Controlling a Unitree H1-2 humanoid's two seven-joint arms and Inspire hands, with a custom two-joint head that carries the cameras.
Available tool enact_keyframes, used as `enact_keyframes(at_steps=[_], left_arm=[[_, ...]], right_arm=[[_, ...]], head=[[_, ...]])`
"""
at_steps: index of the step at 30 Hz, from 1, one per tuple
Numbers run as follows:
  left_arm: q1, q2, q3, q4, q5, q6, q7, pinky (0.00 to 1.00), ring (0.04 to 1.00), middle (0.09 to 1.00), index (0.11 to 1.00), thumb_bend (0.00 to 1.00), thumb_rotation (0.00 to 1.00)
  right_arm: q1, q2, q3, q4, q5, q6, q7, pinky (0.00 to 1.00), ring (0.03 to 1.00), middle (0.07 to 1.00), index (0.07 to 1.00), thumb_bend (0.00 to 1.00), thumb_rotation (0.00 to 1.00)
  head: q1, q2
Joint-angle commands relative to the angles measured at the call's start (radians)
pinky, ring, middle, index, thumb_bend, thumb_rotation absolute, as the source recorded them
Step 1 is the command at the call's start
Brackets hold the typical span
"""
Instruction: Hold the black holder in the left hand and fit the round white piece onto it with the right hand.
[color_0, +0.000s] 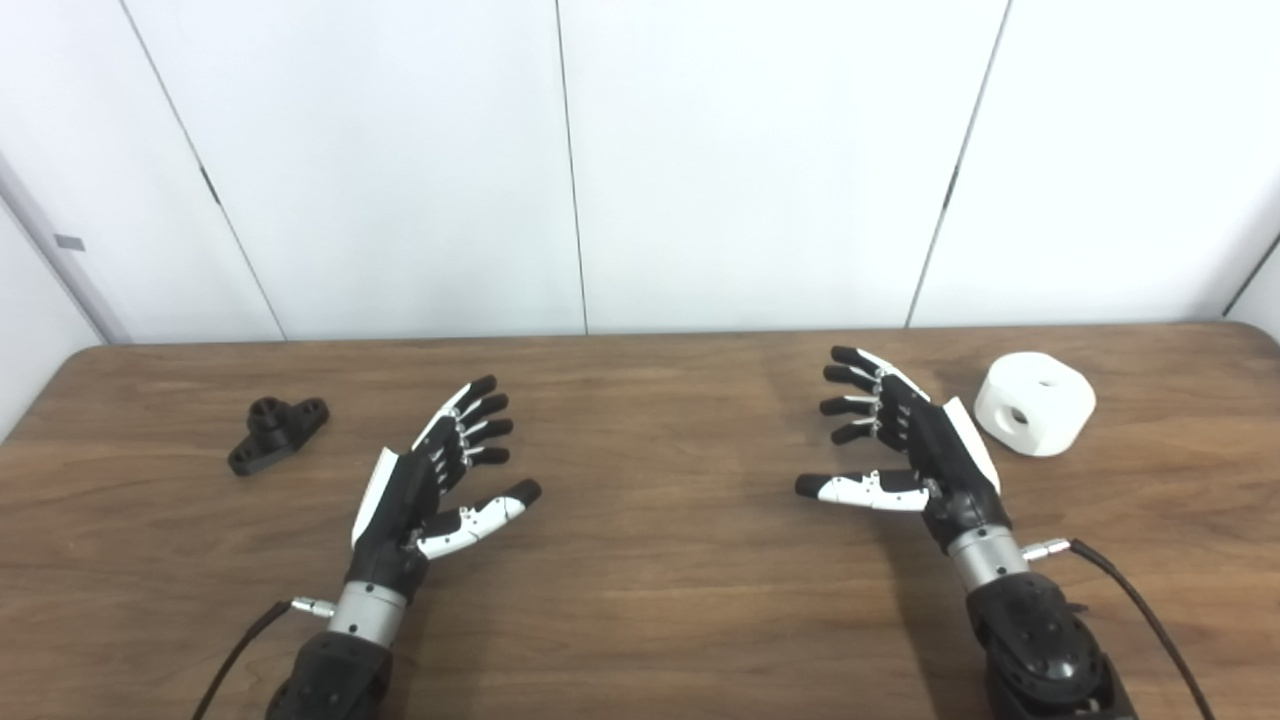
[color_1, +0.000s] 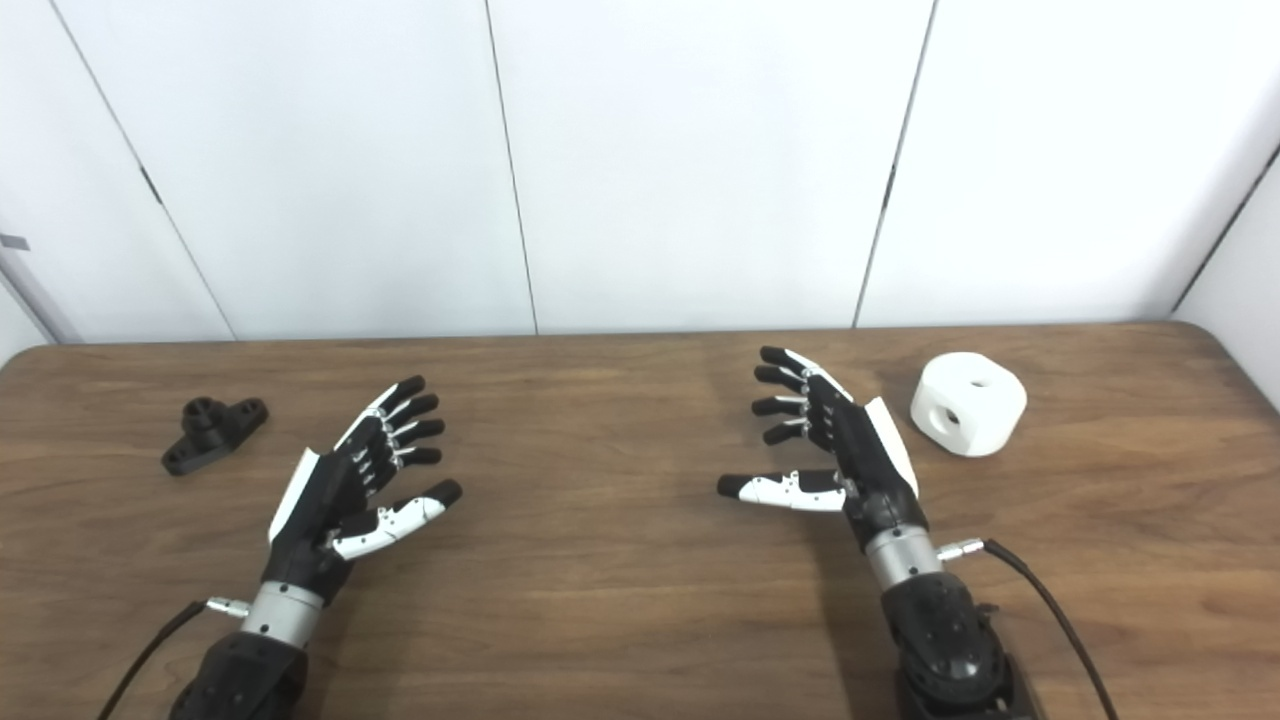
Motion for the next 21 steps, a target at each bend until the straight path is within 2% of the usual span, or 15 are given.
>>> enact_keyframes(at_steps=[1,6,9,11,12,13,14,15,16,18,21], left_arm=[[-0.025,0.0,0.002,-0.032,0.002,-0.023,0.015,0.73,0.825,0.881,0.926,0.7,0.14],[-0.026,-0.009,-0.002,-0.041,-0.006,-0.011,0.011,0.74,0.831,0.884,0.925,0.68,0.1],[-0.028,-0.023,-0.009,-0.031,-0.007,-0.012,0.009,0.73,0.832,0.887,0.916,0.69,0.09],[-0.032,-0.036,-0.016,-0.01,0.003,-0.03,0.014,0.72,0.828,0.886,0.912,0.69,0.08],[-0.034,-0.041,-0.02,0.003,0.007,-0.041,0.014,0.72,0.824,0.886,0.911,0.69,0.07],[-0.038,-0.047,-0.026,0.019,0.012,-0.051,0.016,0.71,0.827,0.888,0.912,0.69,0.08],[-0.042,-0.052,-0.031,0.034,0.016,-0.06,0.017,0.71,0.829,0.89,0.912,0.69,0.08],[-0.046,-0.057,-0.035,0.047,0.022,-0.065,0.018,0.71,0.83,0.89,0.91,0.7,0.08],[-0.05,-0.062,-0.039,0.059,0.029,-0.071,0.023,0.71,0.828,0.888,0.908,0.7,0.08],[-0.057,-0.072,-0.046,0.075,0.047,-0.08,0.036,0.7,0.824,0.885,0.906,0.72,0.1],[-0.061,-0.081,-0.051,0.092,0.07,-0.094,0.057,0.68,0.818,0.879,0.903,0.74,0.12]], right_arm=[[-0.029,-0.015,0.001,-0.037,0.003,-0.029,0.005,0.57,0.707,0.813,0.846,0.85,0.09],[-0.031,-0.028,-0.006,-0.035,0.002,-0.034,0.011,0.58,0.713,0.818,0.845,0.85,0.09],[-0.026,-0.044,-0.013,-0.034,0.015,-0.042,0.021,0.59,0.715,0.821,0.849,0.84,0.08],[-0.022,-0.055,-0.019,-0.031,0.028,-0.046,0.029,0.59,0.717,0.824,0.854,0.83,0.08],[-0.021,-0.06,-0.022,-0.028,0.034,-0.048,0.033,0.59,0.721,0.829,0.859,0.83,0.08],[-0.02,-0.066,-0.026,-0.024,0.04,-0.05,0.036,0.6,0.724,0.832,0.862,0.83,0.07],[-0.019,-0.071,-0.029,-0.021,0.044,-0.049,0.039,0.61,0.731,0.834,0.864,0.82,0.05],[-0.017,-0.073,-0.031,-0.022,0.047,-0.043,0.038,0.62,0.737,0.836,0.866,0.82,0.03],[-0.015,-0.073,-0.035,-0.024,0.053,-0.032,0.038,0.63,0.738,0.836,0.867,0.82,0.02],[-0.01,-0.071,-0.039,-0.038,0.059,-0.009,0.038,0.64,0.749,0.837,0.87,0.81,0.0],[-0.003,-0.075,-0.031,-0.065,0.031,0.008,0.032,0.64,0.749,0.841,0.872,0.77,0.0]], head=[[0.009,-0.002],[0.07,-0.002],[0.163,-0.022],[0.248,-0.048],[0.248,-0.048],[0.308,-0.066],[0.332,-0.075],[0.332,-0.075],[0.36,-0.095],[0.376,-0.107],[0.392,-0.114]])
